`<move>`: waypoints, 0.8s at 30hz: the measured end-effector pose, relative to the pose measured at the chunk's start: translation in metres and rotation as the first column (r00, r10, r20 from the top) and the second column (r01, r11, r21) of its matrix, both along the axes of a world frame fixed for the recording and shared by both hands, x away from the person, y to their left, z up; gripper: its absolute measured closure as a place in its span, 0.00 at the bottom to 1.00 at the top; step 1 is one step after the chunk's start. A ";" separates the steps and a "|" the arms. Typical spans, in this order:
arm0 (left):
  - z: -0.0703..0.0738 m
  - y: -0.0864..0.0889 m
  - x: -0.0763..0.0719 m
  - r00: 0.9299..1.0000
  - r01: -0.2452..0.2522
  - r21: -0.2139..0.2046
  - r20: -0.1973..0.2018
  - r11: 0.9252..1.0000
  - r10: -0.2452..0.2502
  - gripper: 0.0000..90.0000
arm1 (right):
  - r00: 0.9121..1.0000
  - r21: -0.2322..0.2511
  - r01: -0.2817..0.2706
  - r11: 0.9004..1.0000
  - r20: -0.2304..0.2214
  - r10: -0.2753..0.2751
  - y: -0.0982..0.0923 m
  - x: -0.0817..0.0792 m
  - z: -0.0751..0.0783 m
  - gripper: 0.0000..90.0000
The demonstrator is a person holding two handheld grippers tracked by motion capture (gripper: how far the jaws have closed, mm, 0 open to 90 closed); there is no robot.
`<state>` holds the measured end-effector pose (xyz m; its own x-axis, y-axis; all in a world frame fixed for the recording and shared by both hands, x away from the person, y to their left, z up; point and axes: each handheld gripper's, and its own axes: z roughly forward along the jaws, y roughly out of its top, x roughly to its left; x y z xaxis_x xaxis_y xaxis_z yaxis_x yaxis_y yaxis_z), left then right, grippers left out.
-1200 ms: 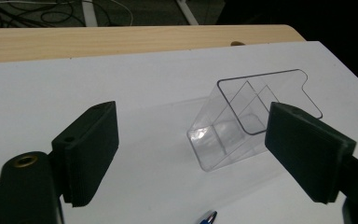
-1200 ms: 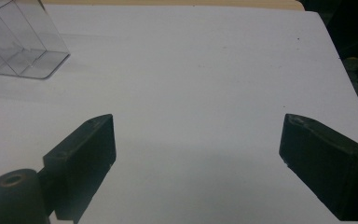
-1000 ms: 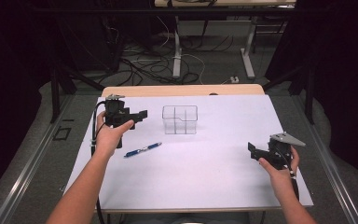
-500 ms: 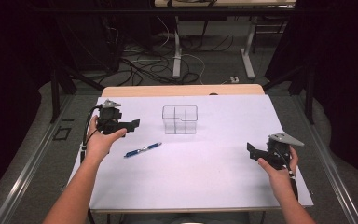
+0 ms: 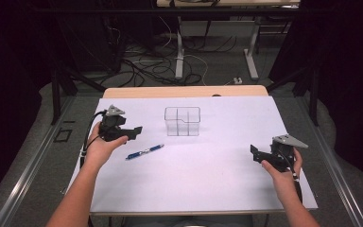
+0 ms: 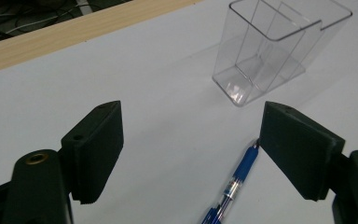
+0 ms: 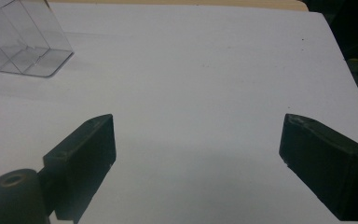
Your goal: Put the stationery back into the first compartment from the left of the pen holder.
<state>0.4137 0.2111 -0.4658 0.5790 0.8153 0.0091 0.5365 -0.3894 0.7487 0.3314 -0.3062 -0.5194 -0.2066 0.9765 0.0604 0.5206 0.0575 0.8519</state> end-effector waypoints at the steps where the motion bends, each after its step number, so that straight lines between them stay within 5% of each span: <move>1: -0.001 -0.001 0.000 1.000 0.006 0.016 0.002 1.000 -0.006 0.25 | 1.000 0.011 0.002 1.000 0.009 -0.002 0.001 0.001 -0.001 0.11; 11: -0.004 -0.010 -0.002 0.997 0.072 0.120 -0.019 0.990 -0.071 0.31 | 1.000 0.008 -0.007 1.000 0.010 0.007 0.002 0.001 -0.001 0.11; 18: 0.001 -0.017 -0.001 0.991 0.130 0.217 -0.055 0.967 -0.121 0.34 | 1.000 0.007 -0.012 1.000 0.010 0.012 0.003 0.001 -0.001 0.11; 24: 0.004 -0.024 -0.001 0.980 0.192 0.250 -0.093 0.949 -0.174 0.37 | 1.000 0.010 -0.013 1.000 0.007 0.013 0.004 0.000 -0.001 0.11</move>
<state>0.4132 0.1872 -0.4619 0.7248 0.6703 0.1589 0.4844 -0.6600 0.5743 0.3319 -0.3025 -0.5202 -0.2201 0.9730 0.0688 0.5136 0.0556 0.8562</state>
